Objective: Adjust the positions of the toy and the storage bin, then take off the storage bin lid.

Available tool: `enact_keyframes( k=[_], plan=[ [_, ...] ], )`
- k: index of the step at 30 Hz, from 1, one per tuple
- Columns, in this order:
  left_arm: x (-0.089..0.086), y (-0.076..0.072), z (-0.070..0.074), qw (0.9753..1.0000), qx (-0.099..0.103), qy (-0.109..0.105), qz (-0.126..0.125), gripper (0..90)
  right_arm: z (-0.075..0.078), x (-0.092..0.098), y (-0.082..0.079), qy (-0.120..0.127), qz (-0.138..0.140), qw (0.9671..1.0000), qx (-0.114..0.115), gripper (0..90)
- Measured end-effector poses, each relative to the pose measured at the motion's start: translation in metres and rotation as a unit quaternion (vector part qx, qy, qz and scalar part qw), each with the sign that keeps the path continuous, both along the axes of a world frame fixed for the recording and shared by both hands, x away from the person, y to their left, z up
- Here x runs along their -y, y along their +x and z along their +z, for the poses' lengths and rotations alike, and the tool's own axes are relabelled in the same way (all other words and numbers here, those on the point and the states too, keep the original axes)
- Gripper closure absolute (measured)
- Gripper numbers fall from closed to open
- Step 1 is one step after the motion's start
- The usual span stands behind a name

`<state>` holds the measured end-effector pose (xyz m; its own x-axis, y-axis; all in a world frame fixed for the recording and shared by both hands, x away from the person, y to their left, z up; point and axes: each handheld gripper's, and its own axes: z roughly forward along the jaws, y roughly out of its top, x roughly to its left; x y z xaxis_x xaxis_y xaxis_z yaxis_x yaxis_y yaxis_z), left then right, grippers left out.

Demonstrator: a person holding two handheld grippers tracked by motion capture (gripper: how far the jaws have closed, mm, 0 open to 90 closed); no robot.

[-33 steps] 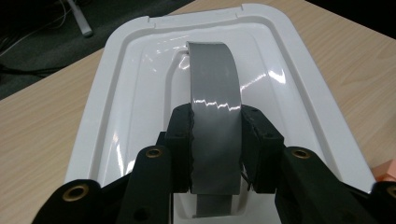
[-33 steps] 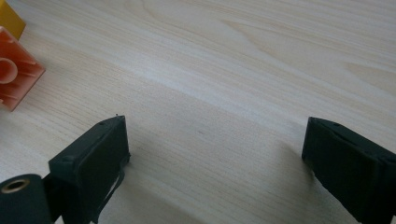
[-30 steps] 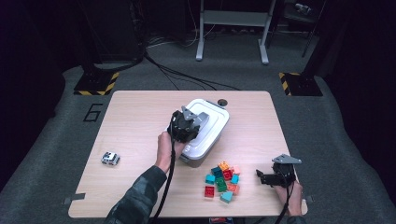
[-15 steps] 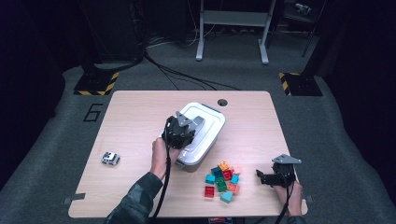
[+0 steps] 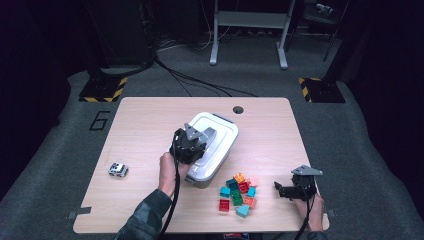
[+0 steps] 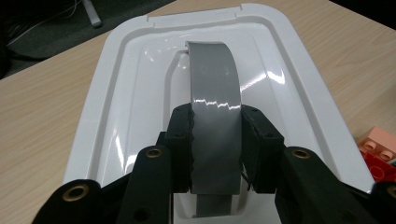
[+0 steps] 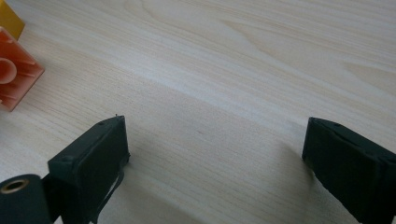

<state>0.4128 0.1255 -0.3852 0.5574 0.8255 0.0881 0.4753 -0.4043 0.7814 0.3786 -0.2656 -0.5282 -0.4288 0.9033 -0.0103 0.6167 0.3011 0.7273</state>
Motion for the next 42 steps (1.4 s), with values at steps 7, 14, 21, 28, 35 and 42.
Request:
enact_keyframes(
  k=[7,14,21,28,35,42],
  plan=[
    [-0.001,-0.002,0.003,1.0000,0.007,-0.006,0.003,67.1,0.000,0.000,0.000,0.001,-0.002,1.0000,0.003,6.4],
    [-0.010,-0.003,0.018,0.9994,0.030,-0.016,0.012,67.2,0.000,0.000,0.000,0.004,-0.001,1.0000,0.001,6.4],
    [-0.016,0.000,0.028,0.9989,0.041,-0.015,0.017,67.1,0.000,0.000,0.000,0.003,-0.001,1.0000,0.000,6.3],
    [-0.027,0.006,0.036,0.9985,0.046,-0.007,0.030,67.1,0.000,0.000,0.001,0.004,0.000,1.0000,0.000,6.3],
    [-0.033,0.013,0.042,0.9977,0.053,0.001,0.041,67.1,-0.001,0.000,0.001,0.005,-0.002,1.0000,-0.001,6.3],
    [-0.048,0.027,0.046,0.9965,0.059,-0.005,0.060,67.1,-0.001,0.000,0.001,0.005,-0.002,1.0000,-0.001,6.2]
  ],
)
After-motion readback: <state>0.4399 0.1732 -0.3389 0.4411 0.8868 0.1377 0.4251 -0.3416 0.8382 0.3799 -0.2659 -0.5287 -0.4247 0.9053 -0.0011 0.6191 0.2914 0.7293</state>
